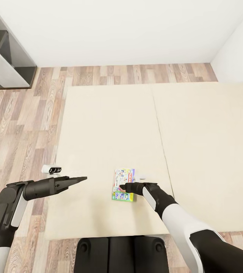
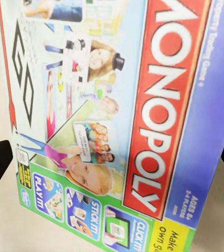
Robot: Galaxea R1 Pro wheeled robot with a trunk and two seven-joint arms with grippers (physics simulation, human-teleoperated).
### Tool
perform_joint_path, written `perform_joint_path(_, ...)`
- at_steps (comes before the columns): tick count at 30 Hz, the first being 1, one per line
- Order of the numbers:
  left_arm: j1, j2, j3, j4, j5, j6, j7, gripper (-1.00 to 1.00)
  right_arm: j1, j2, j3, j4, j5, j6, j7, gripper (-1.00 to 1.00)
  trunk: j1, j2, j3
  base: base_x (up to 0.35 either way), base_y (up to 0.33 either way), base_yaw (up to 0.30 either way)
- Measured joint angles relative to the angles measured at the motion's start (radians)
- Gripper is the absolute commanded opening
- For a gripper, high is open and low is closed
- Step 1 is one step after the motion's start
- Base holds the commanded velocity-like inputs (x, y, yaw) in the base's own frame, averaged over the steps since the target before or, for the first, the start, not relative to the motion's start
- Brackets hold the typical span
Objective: Put all the toys in the child's room - the three board games (two on the bed and one on the table), the two jigsaw puzzles on the table, and the tennis ball on the table - inside the toy box on the table in the child's room.
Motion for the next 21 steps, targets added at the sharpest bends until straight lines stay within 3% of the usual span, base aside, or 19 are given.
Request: perform_joint_path(21,0.0,0.0,0.0,0.0,0.0,0.0,0.0,1.0,0.0,0.0,0.0,0.0,0.0,0.0,0.0,1.0,0.0,0.0,0.0,0.0,0.05,0.0)
